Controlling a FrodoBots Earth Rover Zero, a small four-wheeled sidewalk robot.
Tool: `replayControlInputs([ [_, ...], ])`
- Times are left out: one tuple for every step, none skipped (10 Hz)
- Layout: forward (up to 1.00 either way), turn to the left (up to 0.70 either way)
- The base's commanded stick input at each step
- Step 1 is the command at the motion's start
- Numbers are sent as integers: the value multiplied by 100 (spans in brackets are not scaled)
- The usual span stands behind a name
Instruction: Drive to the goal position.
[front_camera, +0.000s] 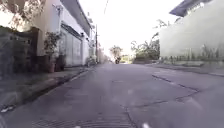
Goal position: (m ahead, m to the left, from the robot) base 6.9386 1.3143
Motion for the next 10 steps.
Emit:
replayControlInputs([
  [100,0],
  [100,0],
  [100,0],
  [100,0],
  [100,0],
  [100,0],
  [100,0],
  [100,0],
  [100,0],
  [100,0],
])
